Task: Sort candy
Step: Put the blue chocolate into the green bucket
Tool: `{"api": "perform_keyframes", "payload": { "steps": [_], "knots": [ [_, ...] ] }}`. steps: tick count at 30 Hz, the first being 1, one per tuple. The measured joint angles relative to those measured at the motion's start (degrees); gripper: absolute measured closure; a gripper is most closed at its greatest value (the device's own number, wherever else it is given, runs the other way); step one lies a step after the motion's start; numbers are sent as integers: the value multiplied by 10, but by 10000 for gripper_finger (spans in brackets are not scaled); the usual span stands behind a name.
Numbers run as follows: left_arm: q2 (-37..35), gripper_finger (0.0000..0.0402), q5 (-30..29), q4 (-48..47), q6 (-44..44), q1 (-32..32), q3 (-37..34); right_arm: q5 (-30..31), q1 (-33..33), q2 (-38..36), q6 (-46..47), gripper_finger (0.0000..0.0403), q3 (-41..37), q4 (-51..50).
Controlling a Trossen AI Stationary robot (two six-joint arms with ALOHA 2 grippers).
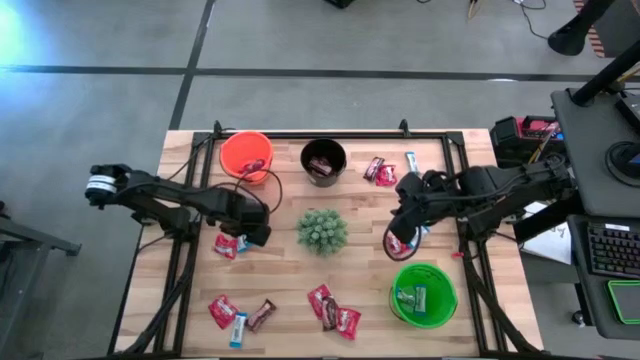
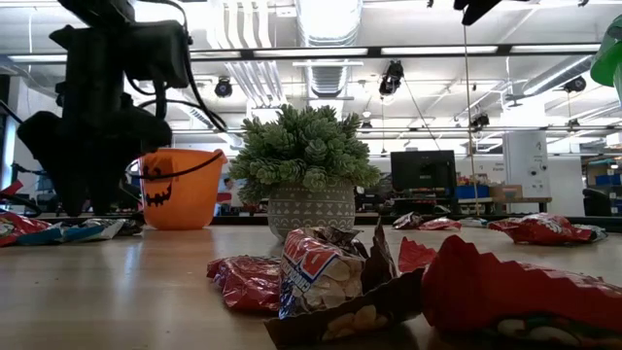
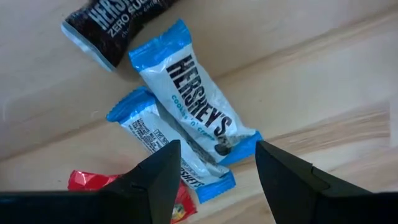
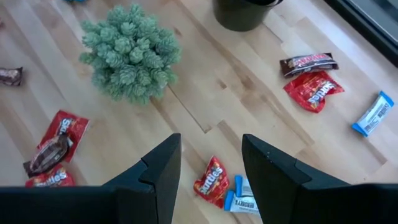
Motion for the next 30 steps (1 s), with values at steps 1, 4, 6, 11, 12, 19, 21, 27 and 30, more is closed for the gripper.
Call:
{"api": "perform_keyframes", "payload": {
  "steps": [1, 4, 6, 11, 12, 19, 21, 27, 30],
  "knots": [
    [1, 213, -1, 1, -2, -1, 0, 0, 3, 0, 0, 241, 0, 0],
    [4, 213, -3, 11, -10, -1, 0, -1, 9, -2, 0, 241, 0, 0],
    [7, 213, -3, 17, -19, -1, 0, -1, 14, -2, 0, 241, 0, -1],
    [14, 213, -13, 28, -61, -1, 0, 0, 22, -2, 0, 241, 0, 0],
    [16, 213, -13, 28, -69, -1, 0, -1, 24, -2, 0, 241, 0, 0],
    [46, 214, -13, 28, -107, -1, 0, -1, 36, -2, 1, 241, 0, 0],
    [57, 219, -8, 30, -107, -1, 0, 0, 40, -2, 1, 241, 0, 0],
    [84, 261, 0, 48, -85, -3, 0, -12, 46, -3, 3, 241, 0, 1],
    [85, 302, 2, 51, -75, -8, 0, -14, 46, -3, 3, 241, 0, 0]
  ]
}}
